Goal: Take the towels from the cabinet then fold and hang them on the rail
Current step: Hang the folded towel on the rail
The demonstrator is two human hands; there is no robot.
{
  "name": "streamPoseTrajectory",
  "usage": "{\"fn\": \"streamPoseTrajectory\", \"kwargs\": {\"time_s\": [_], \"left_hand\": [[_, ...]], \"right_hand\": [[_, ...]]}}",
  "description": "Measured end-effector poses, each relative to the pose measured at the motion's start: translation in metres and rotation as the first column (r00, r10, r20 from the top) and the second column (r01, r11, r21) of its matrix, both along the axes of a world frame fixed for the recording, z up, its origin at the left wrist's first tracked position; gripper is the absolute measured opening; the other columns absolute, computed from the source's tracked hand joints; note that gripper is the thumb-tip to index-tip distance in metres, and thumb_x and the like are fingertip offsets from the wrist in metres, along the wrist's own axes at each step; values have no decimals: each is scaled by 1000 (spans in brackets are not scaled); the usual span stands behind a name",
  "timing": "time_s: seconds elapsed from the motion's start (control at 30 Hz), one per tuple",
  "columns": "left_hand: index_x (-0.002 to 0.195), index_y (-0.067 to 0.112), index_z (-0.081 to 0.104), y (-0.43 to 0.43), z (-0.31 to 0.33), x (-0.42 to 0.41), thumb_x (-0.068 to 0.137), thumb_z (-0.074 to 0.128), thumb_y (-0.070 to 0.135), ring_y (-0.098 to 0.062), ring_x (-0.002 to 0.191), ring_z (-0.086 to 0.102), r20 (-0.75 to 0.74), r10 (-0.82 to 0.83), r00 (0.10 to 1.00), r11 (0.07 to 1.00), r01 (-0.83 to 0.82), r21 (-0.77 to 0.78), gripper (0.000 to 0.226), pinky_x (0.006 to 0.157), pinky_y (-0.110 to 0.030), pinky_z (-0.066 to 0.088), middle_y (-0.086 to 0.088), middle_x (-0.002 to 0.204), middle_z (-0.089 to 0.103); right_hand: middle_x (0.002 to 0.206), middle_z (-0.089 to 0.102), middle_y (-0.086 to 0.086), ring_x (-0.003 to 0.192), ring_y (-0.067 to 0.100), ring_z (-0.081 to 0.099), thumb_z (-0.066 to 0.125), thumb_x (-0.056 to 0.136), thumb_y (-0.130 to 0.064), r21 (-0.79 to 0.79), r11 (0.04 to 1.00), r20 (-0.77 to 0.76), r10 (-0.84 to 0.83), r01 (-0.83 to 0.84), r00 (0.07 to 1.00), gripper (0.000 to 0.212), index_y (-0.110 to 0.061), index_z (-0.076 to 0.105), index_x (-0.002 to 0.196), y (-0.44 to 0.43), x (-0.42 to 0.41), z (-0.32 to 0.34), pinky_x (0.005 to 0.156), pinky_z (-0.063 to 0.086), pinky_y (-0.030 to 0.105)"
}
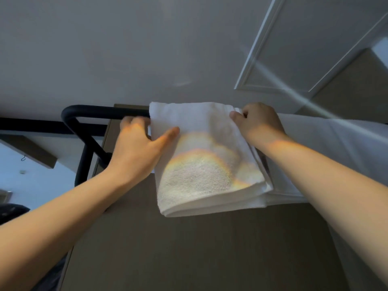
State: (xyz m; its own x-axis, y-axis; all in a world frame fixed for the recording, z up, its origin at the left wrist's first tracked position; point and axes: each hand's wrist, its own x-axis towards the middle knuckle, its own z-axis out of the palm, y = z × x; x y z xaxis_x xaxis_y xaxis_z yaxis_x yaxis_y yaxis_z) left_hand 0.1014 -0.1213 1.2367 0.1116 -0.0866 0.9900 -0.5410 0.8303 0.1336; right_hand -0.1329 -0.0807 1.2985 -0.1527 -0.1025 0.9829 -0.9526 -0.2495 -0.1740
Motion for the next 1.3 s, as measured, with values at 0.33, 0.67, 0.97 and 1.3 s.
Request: {"fn": "streamPoseTrajectory", "kwargs": {"time_s": [0.33,0.67,0.97,1.3], "left_hand": [[95,31,75,-15,-16,24,55,62,83,-15,98,70,136,-452,882,829,359,429,67,101,-43,47,5,106,74],[92,23,76,-17,-13,23,47,66,87,-23,94,72,98,-516,851,808,445,386,79,97,-47,51,-3,101,75],[93,17,78,-26,-44,19,49,62,90,-23,91,72,71,-537,841,782,464,417,87,89,-40,55,-9,94,76],[66,-5,66,-22,-53,15,73,75,44,-10,47,48,-22,-628,777,723,595,352,51,47,-12,39,-6,57,55]], "right_hand": [[92,66,-4,84,16,65,60,90,-51,201,822,228,489,-532,842,24,-28,57,95,21,-1,-98,70,52,32],[92,73,14,87,32,70,58,97,-27,-40,726,319,660,-686,680,21,-8,67,96,5,11,-106,86,55,52],[83,59,3,76,20,57,52,99,-35,-12,883,172,464,-469,869,25,-11,60,97,7,13,-57,62,39,29],[98,77,1,91,16,73,65,92,-32,181,532,295,773,-827,562,26,-15,67,111,1,-3,-102,83,59,32]]}}
